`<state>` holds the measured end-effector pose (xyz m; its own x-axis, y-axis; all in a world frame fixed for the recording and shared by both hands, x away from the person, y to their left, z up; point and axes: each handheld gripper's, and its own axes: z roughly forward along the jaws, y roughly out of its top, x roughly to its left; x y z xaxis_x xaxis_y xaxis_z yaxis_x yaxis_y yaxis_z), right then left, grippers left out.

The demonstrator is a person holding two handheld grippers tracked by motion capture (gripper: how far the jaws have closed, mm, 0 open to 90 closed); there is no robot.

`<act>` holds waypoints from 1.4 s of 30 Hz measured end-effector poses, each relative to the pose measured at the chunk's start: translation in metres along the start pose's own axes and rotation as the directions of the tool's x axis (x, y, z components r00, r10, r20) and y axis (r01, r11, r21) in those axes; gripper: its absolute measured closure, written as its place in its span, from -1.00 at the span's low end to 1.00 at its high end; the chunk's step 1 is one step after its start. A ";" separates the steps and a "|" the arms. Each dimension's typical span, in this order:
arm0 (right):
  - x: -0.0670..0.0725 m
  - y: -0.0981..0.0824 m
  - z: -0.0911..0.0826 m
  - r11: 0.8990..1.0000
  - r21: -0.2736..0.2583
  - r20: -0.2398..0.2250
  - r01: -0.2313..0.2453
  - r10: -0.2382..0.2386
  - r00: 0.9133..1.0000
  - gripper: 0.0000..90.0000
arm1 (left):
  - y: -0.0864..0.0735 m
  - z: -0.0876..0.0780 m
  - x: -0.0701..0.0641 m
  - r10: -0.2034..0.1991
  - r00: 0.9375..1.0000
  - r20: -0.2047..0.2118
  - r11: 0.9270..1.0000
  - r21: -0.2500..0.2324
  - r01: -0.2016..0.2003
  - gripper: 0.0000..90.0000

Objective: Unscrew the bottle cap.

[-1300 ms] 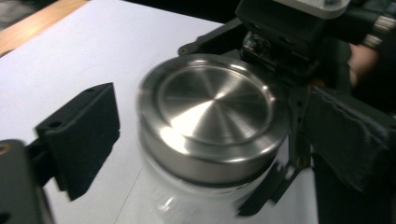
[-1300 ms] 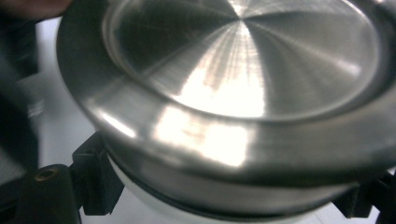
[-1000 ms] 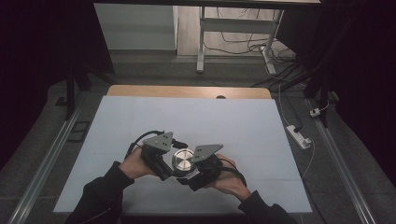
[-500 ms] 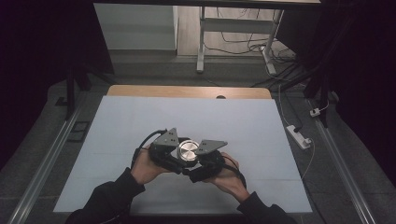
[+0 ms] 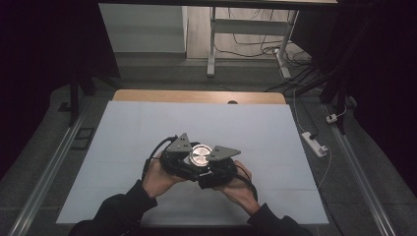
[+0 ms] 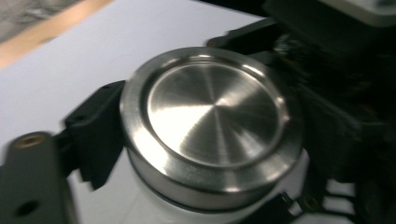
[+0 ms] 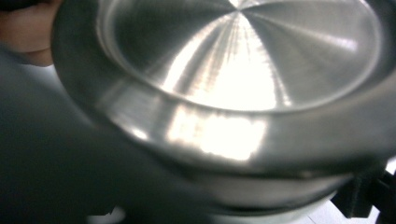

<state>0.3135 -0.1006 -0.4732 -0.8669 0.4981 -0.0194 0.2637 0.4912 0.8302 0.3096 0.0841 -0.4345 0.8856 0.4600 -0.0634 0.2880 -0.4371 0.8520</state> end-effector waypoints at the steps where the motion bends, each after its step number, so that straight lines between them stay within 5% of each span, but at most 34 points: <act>1: -0.001 0.000 -0.001 1.000 -0.008 -0.012 0.004 -0.004 1.000 -0.67 | 0.001 -0.009 0.007 0.028 0.998 0.063 0.999 -0.024 -0.026 -0.77; 4: -0.003 0.002 -0.005 0.999 -0.020 -0.058 0.026 -0.027 0.998 -0.67 | 0.001 -0.018 0.014 0.061 0.991 0.122 0.998 -0.023 -0.059 -0.86; 5: -0.003 0.002 -0.006 1.000 -0.015 -0.085 0.027 -0.029 0.996 -0.67 | 0.000 -0.026 0.020 0.105 0.977 0.185 0.994 -0.027 -0.102 -0.86; 6: -0.003 0.002 -0.006 1.000 -0.015 -0.085 0.027 -0.029 0.996 -0.67 | 0.000 -0.026 0.020 0.105 0.977 0.185 0.994 -0.027 -0.102 -0.86; 7: -0.002 0.002 -0.006 0.998 -0.013 -0.150 0.054 -0.056 0.987 -0.67 | -0.001 -0.030 0.023 0.140 0.960 0.242 0.990 -0.020 -0.139 -0.86; 8: -0.001 0.003 -0.006 0.997 -0.009 -0.191 0.073 -0.073 0.979 -0.67 | -0.001 -0.030 0.023 0.140 0.960 0.242 0.990 -0.020 -0.139 -0.85; 11: 0.007 0.003 -0.005 0.992 0.002 -0.258 0.128 -0.123 0.958 -0.67 | -0.005 -0.028 0.025 0.203 0.918 0.341 0.977 -0.015 -0.211 -0.78; 12: 0.009 0.003 -0.004 0.990 0.002 -0.277 0.141 -0.135 0.951 -0.67 | -0.005 -0.028 0.025 0.203 0.918 0.341 0.977 -0.015 -0.211 -0.75; 13: 0.009 0.003 -0.004 0.990 0.002 -0.277 0.141 -0.135 0.951 -0.67 | -0.007 -0.026 0.024 0.218 0.910 0.353 0.973 -0.008 -0.230 -0.75; 14: 0.013 0.003 -0.003 0.986 0.009 -0.294 0.168 -0.158 0.943 -0.67 | -0.009 -0.023 0.021 0.244 0.898 0.367 0.965 0.000 -0.262 -0.69; 15: 0.013 0.003 -0.003 0.984 0.018 -0.300 0.179 -0.165 0.940 -0.67 | -0.010 -0.023 0.020 0.253 0.894 0.369 0.963 -0.012 -0.268 -0.64; 17: 0.012 0.003 -0.002 0.984 0.018 -0.289 0.177 -0.165 0.943 -0.67 | -0.010 -0.021 0.018 0.246 0.910 0.332 0.967 -0.018 -0.255 -0.58; 18: 0.012 0.003 -0.002 0.984 0.018 -0.289 0.177 -0.165 0.943 -0.67 | -0.010 -0.021 0.018 0.246 0.910 0.332 0.967 -0.018 -0.255 -0.58; 19: 0.009 0.003 -0.003 0.988 0.021 -0.257 0.156 -0.145 0.955 -0.67 | -0.010 -0.019 0.018 0.206 0.939 0.275 0.978 -0.032 -0.205 -0.57; 20: 0.007 0.003 -0.003 0.991 0.020 -0.232 0.134 -0.126 0.965 -0.67 | -0.010 -0.019 0.018 0.206 0.939 0.275 0.978 -0.032 -0.205 -0.57; 21: 0.005 0.003 -0.003 0.994 0.021 -0.208 0.104 -0.098 0.973 -0.67 | -0.009 -0.014 0.016 0.148 0.969 0.199 0.989 -0.042 -0.143 -0.57; 22: 0.002 0.003 -0.002 0.996 0.024 -0.182 0.081 -0.075 0.980 -0.67 | -0.008 -0.012 0.014 0.122 0.981 0.153 0.992 -0.043 -0.116 -0.57; 23: 0.002 0.003 -0.002 0.996 0.024 -0.182 0.081 -0.075 0.980 -0.67 | -0.008 -0.012 0.014 0.122 0.981 0.153 0.992 -0.043 -0.116 -0.57; 24: -0.002 0.002 -0.002 0.999 0.021 -0.135 0.043 -0.040 0.990 -0.67 | -0.007 -0.009 0.011 0.099 0.988 0.116 0.995 -0.045 -0.095 -0.57; 25: -0.004 0.002 -0.002 0.999 0.022 -0.115 0.027 -0.024 0.993 -0.67 | -0.006 -0.005 0.005 0.063 0.997 0.039 0.997 -0.045 -0.061 -0.57; 29: -0.005 0.001 -0.001 1.000 0.023 -0.064 -0.004 0.005 0.998 -0.67 | -0.003 -0.002 -0.001 0.021 0.999 -0.039 0.999 -0.047 -0.023 -0.57; 34: -0.004 0.001 0.000 1.000 0.021 -0.020 -0.010 0.010 1.000 -0.67 | -0.003 -0.001 -0.005 -0.004 0.997 -0.079 0.999 -0.045 0.001 -0.57; 37: -0.005 0.000 0.000 1.000 0.014 -0.031 -0.009 0.010 0.999 -0.67 | -0.001 0.000 -0.003 0.006 0.999 -0.048 1.000 -0.018 -0.007 -0.62; 40: -0.005 0.001 -0.001 1.000 0.001 -0.046 -0.006 0.007 0.999 -0.67 | 0.002 -0.005 0.003 0.008 1.000 0.025 1.000 -0.022 -0.007 -0.82; 42: -0.004 0.001 -0.003 1.000 -0.007 -0.062 -0.002 0.002 0.998 -0.67 | 0.003 -0.012 0.009 0.045 0.996 0.080 0.999 -0.014 -0.044 -0.92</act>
<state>0.3163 -0.1042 -0.4704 -0.8908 0.4540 0.0166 0.2627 0.4849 0.8341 0.3140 0.0963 -0.4266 0.9240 0.3765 -0.0668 0.2441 -0.4462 0.8610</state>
